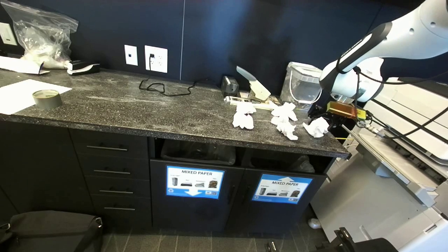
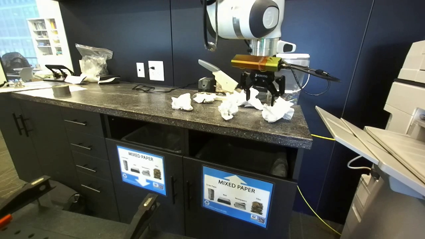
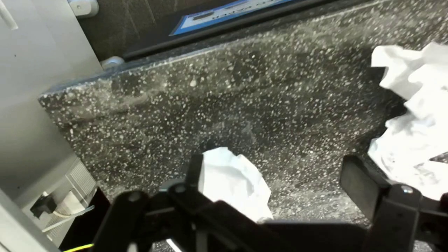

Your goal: Place the papers on the countertop inside the bin on the right

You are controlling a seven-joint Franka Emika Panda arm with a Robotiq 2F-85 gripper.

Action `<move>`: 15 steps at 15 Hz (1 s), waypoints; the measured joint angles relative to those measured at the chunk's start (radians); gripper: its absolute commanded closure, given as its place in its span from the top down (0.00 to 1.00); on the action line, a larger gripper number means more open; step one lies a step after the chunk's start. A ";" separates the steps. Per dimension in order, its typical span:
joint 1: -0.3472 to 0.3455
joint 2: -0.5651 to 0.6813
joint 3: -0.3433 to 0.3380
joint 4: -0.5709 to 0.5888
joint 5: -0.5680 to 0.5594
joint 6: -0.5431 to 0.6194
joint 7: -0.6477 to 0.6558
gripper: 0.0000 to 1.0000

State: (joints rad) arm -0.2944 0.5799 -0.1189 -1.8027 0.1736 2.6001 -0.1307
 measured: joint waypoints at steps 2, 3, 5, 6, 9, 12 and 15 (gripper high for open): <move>-0.016 0.049 0.001 0.065 -0.001 -0.001 0.000 1.00; -0.024 0.070 0.003 0.093 -0.001 -0.003 -0.001 1.00; -0.044 0.109 0.014 0.143 0.000 -0.009 -0.004 1.00; -0.053 0.125 0.020 0.165 0.000 -0.014 -0.005 1.00; -0.070 0.169 0.029 0.220 0.000 -0.026 -0.006 1.00; -0.078 0.206 0.032 0.266 0.000 -0.031 -0.006 1.00; -0.083 0.240 0.032 0.307 0.000 -0.034 -0.006 1.00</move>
State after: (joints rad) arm -0.3774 0.8198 -0.0864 -1.4957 0.1738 2.5662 -0.1366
